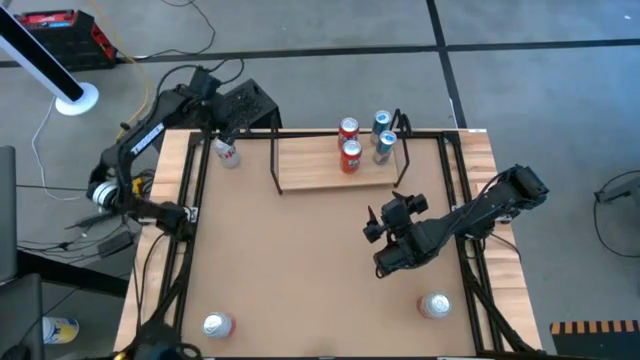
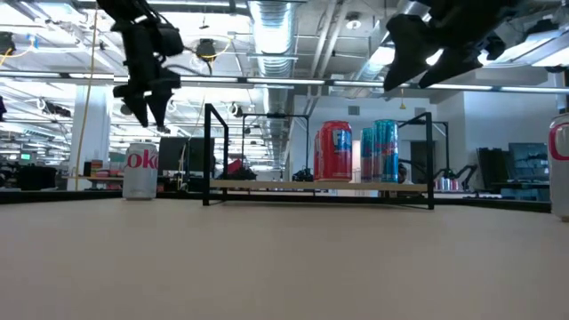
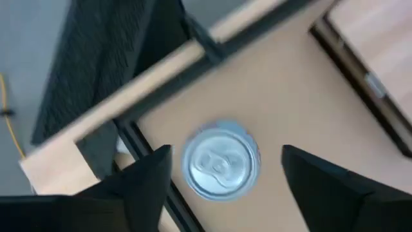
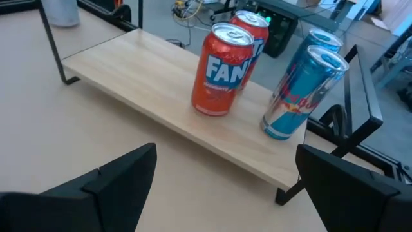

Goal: Place canned beverage on shelf
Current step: Put the left silver soda can on the shelf

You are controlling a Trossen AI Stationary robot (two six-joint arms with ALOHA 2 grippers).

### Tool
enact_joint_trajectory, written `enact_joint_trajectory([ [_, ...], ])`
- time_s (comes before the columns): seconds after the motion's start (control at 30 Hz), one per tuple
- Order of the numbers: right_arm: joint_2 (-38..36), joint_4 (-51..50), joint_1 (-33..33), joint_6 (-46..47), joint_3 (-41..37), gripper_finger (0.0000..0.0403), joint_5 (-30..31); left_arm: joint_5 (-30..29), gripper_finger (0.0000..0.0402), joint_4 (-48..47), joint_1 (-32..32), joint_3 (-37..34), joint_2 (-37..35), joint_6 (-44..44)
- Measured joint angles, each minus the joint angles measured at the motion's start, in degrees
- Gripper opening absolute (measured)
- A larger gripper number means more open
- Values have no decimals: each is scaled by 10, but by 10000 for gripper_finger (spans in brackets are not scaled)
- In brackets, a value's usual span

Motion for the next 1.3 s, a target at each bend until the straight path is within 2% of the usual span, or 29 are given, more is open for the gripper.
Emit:
enact_joint_trajectory([
  [0.2,0,-4,-1,0,0,395,-9,-30,337,-25,-1,6,63,-1],
  [0.4,0,-2,-1,0,0,395,-11,-31,353,-34,-1,7,121,2],
  [0.77,0,2,-1,0,-4,395,-12,-36,348,-53,-3,7,177,18],
  [1.1,0,5,-1,0,-12,395,-14,-45,280,-55,-7,8,177,24],
  [1.3,0,5,-1,0,-12,395,-14,-60,280,-93,-29,50,165,26],
])
